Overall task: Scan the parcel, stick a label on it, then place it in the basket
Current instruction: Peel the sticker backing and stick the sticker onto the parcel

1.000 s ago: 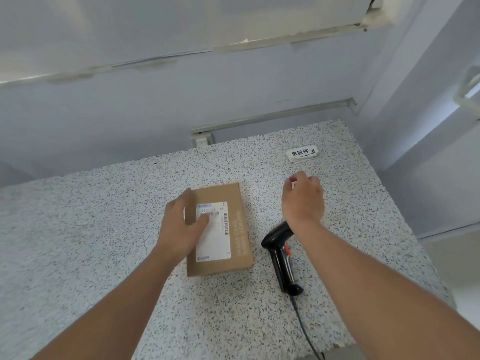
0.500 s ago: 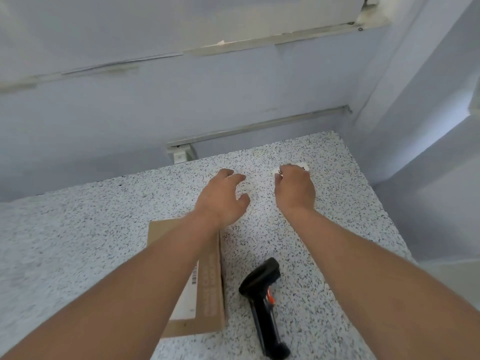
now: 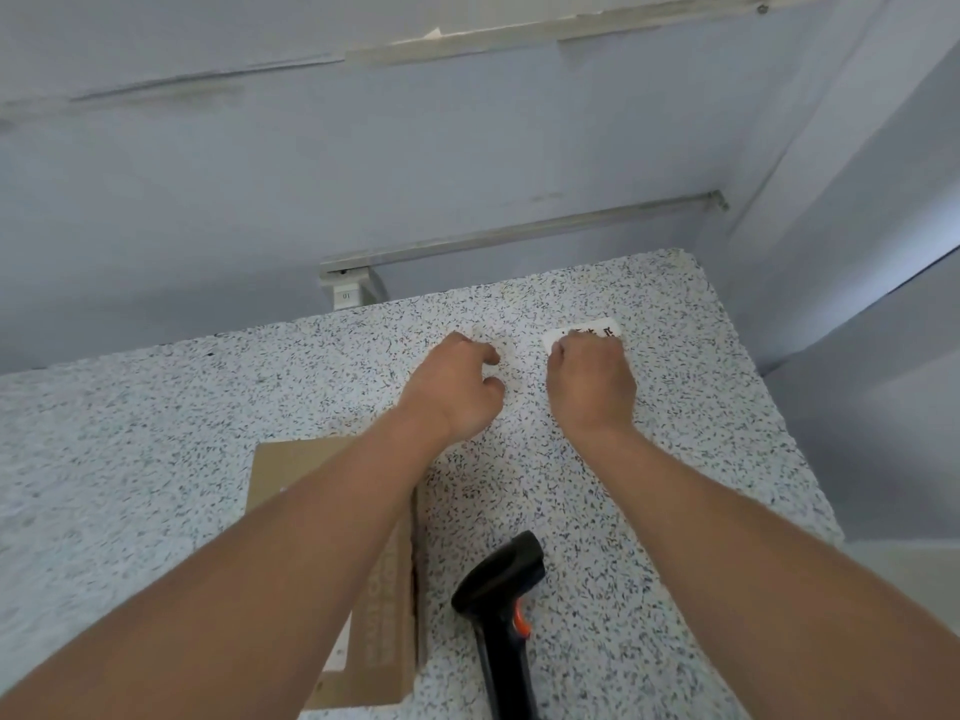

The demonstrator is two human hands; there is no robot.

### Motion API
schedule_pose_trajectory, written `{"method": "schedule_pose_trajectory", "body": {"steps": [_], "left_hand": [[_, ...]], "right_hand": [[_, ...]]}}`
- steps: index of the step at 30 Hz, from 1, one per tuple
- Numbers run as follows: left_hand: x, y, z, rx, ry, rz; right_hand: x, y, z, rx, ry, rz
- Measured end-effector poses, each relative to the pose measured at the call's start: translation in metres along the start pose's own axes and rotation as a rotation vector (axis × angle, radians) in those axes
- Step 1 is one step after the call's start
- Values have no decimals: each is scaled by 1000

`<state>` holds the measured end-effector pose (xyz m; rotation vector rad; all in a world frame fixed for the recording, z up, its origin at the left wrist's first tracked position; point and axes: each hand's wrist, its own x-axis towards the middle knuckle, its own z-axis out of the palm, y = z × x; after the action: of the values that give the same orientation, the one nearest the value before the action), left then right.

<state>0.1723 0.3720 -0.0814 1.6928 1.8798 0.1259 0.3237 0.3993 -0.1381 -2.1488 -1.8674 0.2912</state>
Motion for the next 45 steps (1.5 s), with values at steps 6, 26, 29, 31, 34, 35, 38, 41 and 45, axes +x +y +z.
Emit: {"method": "schedule_pose_trajectory", "body": {"steps": [6,26,29,31,34,35,38,41,45], "left_hand": [[-14,4,-4,-100,64,14],[-133,-30,-53,-1463,58,-22],[-144,-41,-62,-1449,63,-26],[-150,-49,-67,-1419,60,-17],[-160,-59,-77,-1358,52,0],[-164,-61,-81,-1326,46,12],[-173,-68,-90,-1288,36,45],[-183,-74,-100,-1317,25,61],[-198,-78,-110,-1410,-9,86]], "right_hand": [[-5,-1,-19,46,36,-19],[-145,-81,-101,698,112,-360],[-153,-89,-107,689,131,-367],[-156,-94,-110,699,139,-368],[-160,-101,-117,667,136,-420],[-161,-103,-120,640,125,-441],[-166,-111,-129,565,97,-471],[-172,-121,-138,604,35,-430],[-177,-130,-151,804,-103,-296]]}}
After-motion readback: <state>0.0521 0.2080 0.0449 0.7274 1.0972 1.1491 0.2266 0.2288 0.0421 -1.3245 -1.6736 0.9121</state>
